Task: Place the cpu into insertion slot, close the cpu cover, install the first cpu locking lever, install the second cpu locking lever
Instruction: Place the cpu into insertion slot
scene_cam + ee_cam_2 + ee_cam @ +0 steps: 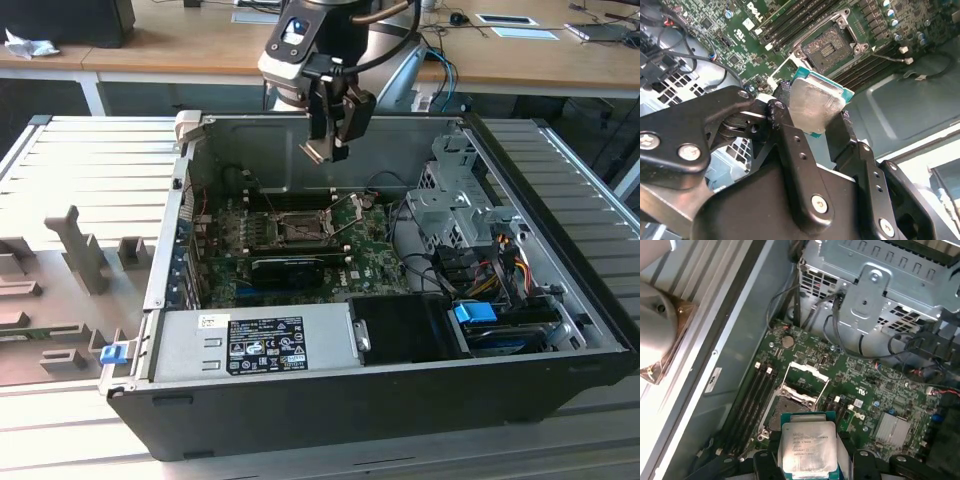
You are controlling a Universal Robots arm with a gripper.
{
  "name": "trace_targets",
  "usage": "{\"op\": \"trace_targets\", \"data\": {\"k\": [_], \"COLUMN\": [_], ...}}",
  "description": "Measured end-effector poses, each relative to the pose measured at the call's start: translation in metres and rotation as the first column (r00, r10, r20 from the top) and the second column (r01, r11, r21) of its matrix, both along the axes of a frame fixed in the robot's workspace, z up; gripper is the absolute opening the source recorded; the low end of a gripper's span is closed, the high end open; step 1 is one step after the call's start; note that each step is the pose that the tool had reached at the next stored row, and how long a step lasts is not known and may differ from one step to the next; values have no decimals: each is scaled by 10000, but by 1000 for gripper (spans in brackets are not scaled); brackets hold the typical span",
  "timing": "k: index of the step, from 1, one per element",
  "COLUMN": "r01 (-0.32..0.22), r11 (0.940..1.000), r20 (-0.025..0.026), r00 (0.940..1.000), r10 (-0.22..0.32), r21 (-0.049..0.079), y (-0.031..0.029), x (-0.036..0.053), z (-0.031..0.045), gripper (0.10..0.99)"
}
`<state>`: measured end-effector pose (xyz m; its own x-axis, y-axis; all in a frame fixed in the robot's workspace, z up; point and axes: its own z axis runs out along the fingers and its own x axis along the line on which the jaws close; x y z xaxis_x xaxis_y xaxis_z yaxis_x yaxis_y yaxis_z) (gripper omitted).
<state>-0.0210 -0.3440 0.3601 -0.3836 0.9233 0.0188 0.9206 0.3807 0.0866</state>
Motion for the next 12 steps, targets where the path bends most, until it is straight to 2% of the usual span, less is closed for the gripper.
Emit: {"op": "trace_targets", "data": {"k": [5, 7, 9, 12], "r01": [109, 222, 541, 1296], "r11": [9999, 9998, 9985, 9916], "r20": [-5, -23, -41, -54], "r00": [9999, 9998, 9985, 9916], "r10": [-109, -222, -541, -1296], "r21": [0, -2, 0, -2], "y": [0, 0, 0, 0], "x": [-3, -4, -3, -3], "z": [-9, -17, -29, -61], "gripper": [525, 525, 525, 525]}}
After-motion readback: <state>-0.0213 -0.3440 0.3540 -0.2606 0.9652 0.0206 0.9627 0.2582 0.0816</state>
